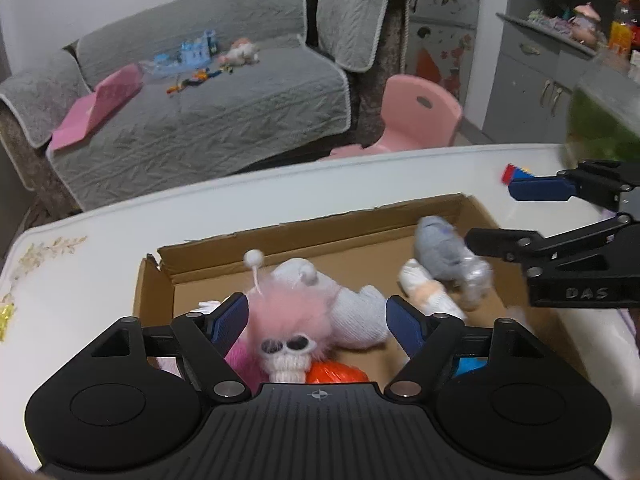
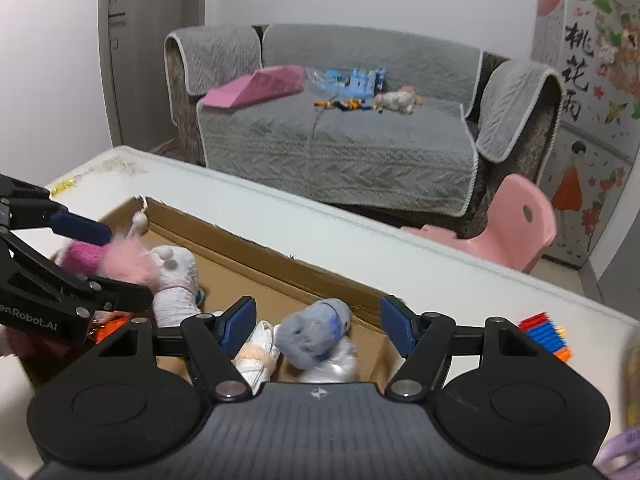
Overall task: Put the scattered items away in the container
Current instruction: 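Grasp the orange bundle with green ribbon with the right gripper while the left moves to the pink pompom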
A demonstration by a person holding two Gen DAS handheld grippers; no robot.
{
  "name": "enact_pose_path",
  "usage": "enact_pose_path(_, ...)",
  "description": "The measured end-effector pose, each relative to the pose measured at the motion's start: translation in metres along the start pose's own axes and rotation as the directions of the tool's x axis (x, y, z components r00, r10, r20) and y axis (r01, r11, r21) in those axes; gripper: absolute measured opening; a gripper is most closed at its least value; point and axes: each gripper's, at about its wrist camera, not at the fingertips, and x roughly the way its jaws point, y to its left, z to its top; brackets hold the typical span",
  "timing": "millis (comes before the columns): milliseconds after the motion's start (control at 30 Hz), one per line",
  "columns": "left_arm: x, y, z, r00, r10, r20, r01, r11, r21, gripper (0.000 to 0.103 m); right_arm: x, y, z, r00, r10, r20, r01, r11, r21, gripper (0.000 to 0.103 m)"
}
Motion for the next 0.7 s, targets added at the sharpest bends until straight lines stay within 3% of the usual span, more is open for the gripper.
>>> enact_pose_path(167, -0.051, -0.003, -0.026, 0.997, -0.029, 0.068, 0.028, 0.999, 0.016, 0.082, -0.068, -0.004, -0.016, 0.996, 0.018, 0.083, -0.016, 1.0, -0.021, 0.067)
enact_pose_path(300, -0.099, -0.011, -0.071, 0.99, -0.085, 0.116, 0.082, 0.996, 0.034, 0.089, -0.132, -0.006, -0.056, 0.988, 0.057, 0.141, -0.048, 0.997, -0.067, 0.08)
enact_pose_path(500, -0.14, -0.038, -0.153, 0.985, -0.153, 0.081, 0.146, 0.986, 0.086, 0.089, -0.184, 0.016, -0.128, 0.982, 0.156, 0.108, -0.148, 0.986, -0.076, 0.089)
enact_pose_path(700, -0.15, -0.049, -0.218, 0.98, -0.2, -0.002, 0.2, 0.98, 0.013, 0.089, -0.18, 0.068, -0.173, 0.98, 0.198, 0.022, -0.192, 0.971, -0.143, 0.091)
